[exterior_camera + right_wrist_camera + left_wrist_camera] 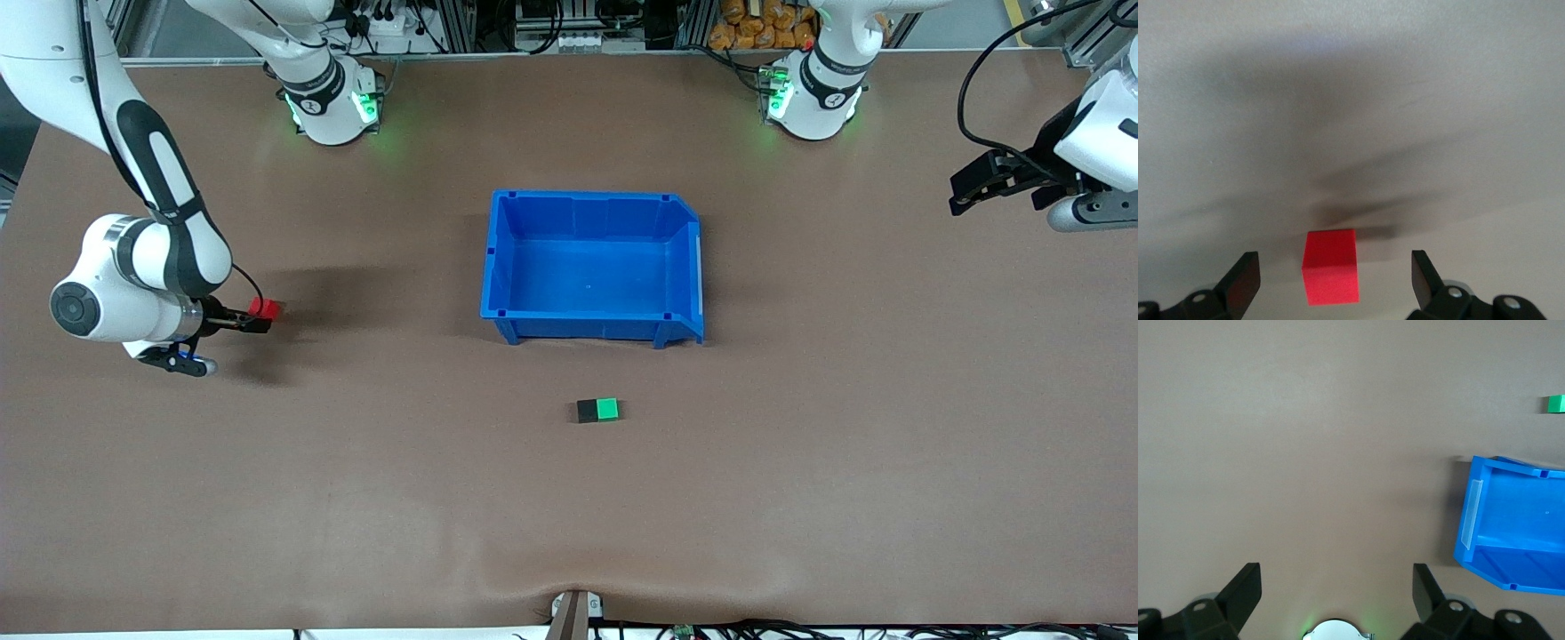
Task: Attach green and red cubes to black cube
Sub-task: 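Close the right gripper on the red cube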
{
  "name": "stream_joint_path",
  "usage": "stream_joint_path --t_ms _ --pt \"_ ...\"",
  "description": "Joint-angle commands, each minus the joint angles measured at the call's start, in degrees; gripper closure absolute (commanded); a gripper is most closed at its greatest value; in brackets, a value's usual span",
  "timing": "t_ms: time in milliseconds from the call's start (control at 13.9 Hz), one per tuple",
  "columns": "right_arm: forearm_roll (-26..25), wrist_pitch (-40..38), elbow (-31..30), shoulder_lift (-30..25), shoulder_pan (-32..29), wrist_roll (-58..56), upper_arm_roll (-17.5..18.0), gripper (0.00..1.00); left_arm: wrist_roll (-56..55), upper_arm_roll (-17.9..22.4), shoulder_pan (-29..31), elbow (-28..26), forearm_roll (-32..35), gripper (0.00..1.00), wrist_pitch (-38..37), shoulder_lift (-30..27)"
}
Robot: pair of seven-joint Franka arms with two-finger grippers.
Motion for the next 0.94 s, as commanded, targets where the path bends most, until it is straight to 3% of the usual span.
stream_joint_path --t_ms 0,432,576,791,863 --pt "-0.39 0.95 -1.57 -0.79 0.07 0.88 0.16 0.0 1.11 -0.02 0.39 -0.94 -0.1 0.0 0.16 -1.84" --pt "-0.3 4.19 -3.68 -0.71 0.5 2.11 0.25 0.0 1.11 -0.46 0.22 -0.94 -0.1 0.0 -1.69 -1.93" --pt "-0.3 4.2 -3.59 -0.1 0.51 4.72 0.33 0.11 1.11 -0.55 0.3 -0.85 -0.19 0.0 -1.69 -1.93" --pt "-0.3 3.76 -3.42 0.08 1.65 7.73 0.6 0.5 1.11 -0.55 0.22 -0.85 -0.19 0.0 -1.86 -2.02" --pt "-0.3 3.68 -3.33 0.17 1.56 7.73 0.6 0.56 1.11 -0.55 0.22 -0.76 -0.19 0.0 -1.86 -1.93"
